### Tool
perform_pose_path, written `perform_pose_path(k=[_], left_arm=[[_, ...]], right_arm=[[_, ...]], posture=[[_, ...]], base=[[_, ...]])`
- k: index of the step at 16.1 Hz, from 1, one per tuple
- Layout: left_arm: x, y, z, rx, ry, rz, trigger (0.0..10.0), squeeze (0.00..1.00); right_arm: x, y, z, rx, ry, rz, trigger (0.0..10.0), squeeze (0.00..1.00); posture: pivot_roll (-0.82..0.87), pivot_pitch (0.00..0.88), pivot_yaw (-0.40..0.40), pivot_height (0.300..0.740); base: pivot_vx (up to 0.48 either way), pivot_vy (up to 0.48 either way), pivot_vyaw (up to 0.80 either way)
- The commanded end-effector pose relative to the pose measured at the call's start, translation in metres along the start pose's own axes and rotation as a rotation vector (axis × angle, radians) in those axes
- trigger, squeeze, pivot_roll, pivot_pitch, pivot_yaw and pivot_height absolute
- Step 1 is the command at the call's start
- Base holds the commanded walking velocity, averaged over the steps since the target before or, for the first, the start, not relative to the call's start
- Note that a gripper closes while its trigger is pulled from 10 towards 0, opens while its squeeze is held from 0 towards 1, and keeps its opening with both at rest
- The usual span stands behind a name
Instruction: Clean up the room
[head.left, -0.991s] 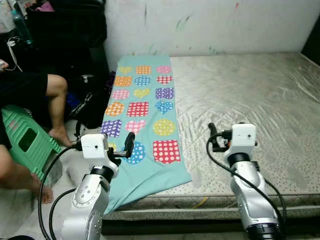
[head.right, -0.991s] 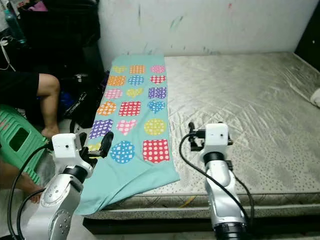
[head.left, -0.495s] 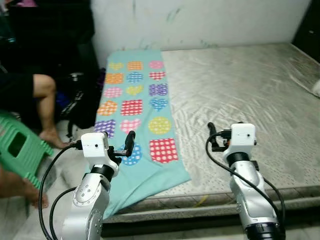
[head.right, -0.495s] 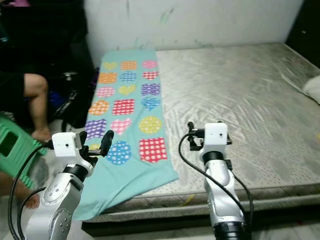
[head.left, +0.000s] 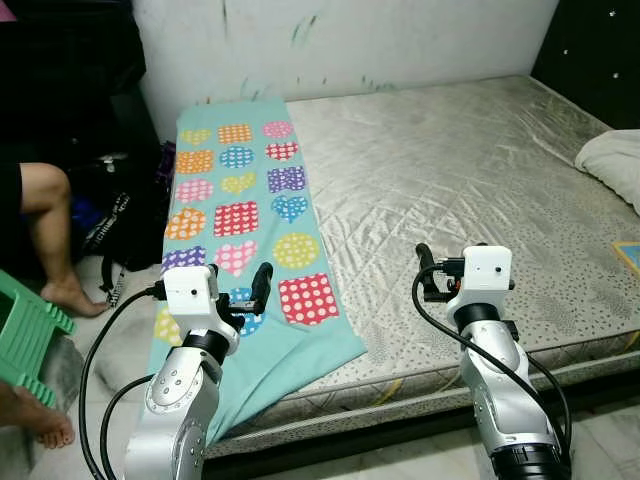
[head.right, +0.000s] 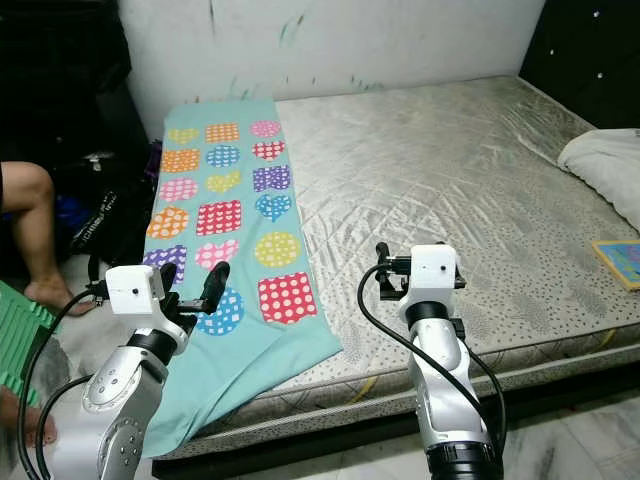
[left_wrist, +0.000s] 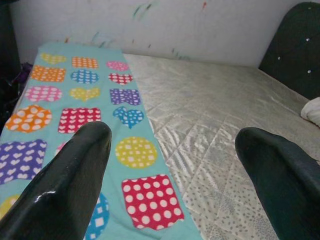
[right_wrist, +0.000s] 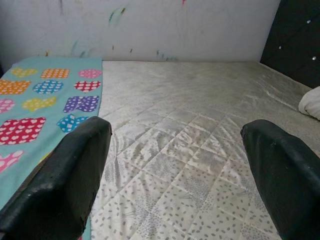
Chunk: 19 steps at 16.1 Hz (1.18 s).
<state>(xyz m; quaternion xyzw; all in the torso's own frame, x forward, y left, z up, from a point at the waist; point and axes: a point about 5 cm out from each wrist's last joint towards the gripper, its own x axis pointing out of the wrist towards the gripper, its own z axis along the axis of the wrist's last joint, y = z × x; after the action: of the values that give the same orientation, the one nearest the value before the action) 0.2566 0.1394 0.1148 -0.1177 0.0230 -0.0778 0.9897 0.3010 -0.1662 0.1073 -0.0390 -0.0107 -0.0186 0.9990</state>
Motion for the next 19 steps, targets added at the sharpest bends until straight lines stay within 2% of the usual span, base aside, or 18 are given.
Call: perform_pose_path(k=[1,11,19], left_arm=[[-0.0001,0.0006,0.002,0.005,-0.004,0.0,10.0,0.0],[0.0008,-0.0009,0.0022,0.022,-0.004,-0.011,10.0,0.0],[0.0031,-0.0034,0.0018,0.012,-0.003,-0.01,10.0,0.0]], right_arm=[[0.0006,0.0015,0.0,0.006,0.003,0.006,10.0,0.0],[0.0022,0.001,0.0004,0.003,-0.003,0.003,10.0,0.0],[0.0048,0.0019,0.0022,-0.001,-0.016,0.013,10.0,0.0]], posture=[[-0.12,0.0,0.026,0.74],[-0.12,0.0,0.029,0.74],[-0.12,0.0,0.026,0.74]], base=[[0.0,0.0,-0.8],[0.0,0.0,-0.8],[0.0,0.0,0.0]])
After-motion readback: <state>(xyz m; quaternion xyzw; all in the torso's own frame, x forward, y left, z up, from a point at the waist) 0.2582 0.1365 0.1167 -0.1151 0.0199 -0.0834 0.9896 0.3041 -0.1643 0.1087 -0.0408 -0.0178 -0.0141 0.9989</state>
